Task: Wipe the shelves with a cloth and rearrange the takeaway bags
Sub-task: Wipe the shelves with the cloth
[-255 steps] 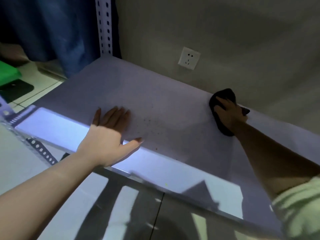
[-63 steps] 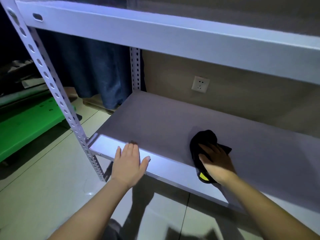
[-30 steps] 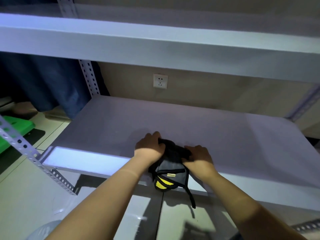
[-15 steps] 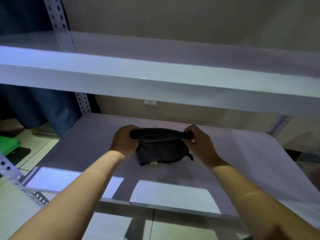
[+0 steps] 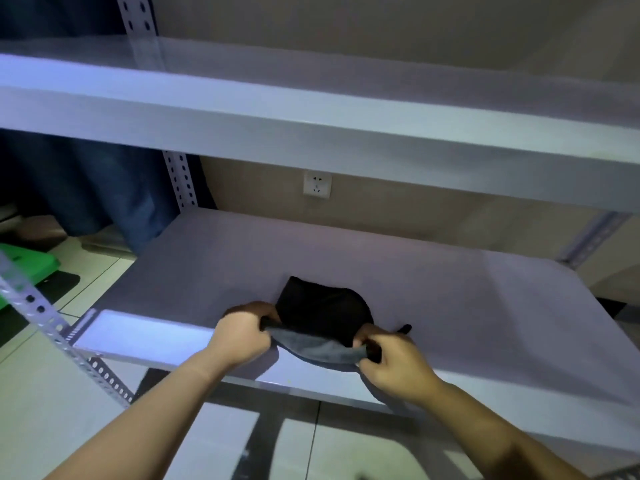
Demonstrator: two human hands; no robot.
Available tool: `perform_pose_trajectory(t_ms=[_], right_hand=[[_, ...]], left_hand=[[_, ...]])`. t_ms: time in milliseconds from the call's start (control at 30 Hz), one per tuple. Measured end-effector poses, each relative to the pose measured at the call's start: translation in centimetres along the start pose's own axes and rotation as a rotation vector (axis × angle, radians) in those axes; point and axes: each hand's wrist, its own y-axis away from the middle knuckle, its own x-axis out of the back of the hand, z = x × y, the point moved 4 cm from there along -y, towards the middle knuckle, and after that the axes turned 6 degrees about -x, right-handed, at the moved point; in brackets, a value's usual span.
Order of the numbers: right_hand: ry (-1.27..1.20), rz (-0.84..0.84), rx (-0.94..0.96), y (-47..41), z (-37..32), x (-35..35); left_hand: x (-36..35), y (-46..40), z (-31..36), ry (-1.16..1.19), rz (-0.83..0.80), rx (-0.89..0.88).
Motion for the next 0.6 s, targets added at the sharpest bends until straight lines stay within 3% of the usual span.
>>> perform_pose_trajectory(t_ms=[200,333,433,500,600], right_hand=[[-0.33,0.135,-0.08,-2.4,-1.0,0.9],[0.082,0.185,-0.172,-4.3,-0.2,0.7],[0.485,0.292,0.256,-4.7,-2.3,-0.4],[0.572,0.108,0.475,-4.4,-3.5,-2.2],[0.557,-0.127,0.513,-4.5,-3.2,-4.7]], left_hand=[[1.1,0.7,-1.5,0.297,0.099,0.113],[0.2,-1.7,-1.6,0.276,0.131,0.126],[-1.0,-3.9,-1.2,0.154,0.134,0.105],[-1.5,-4.4,-1.2,0.013,0.132,0.059],[-1.9,-3.5,-2.2,-0.189,0.138,-0.019]])
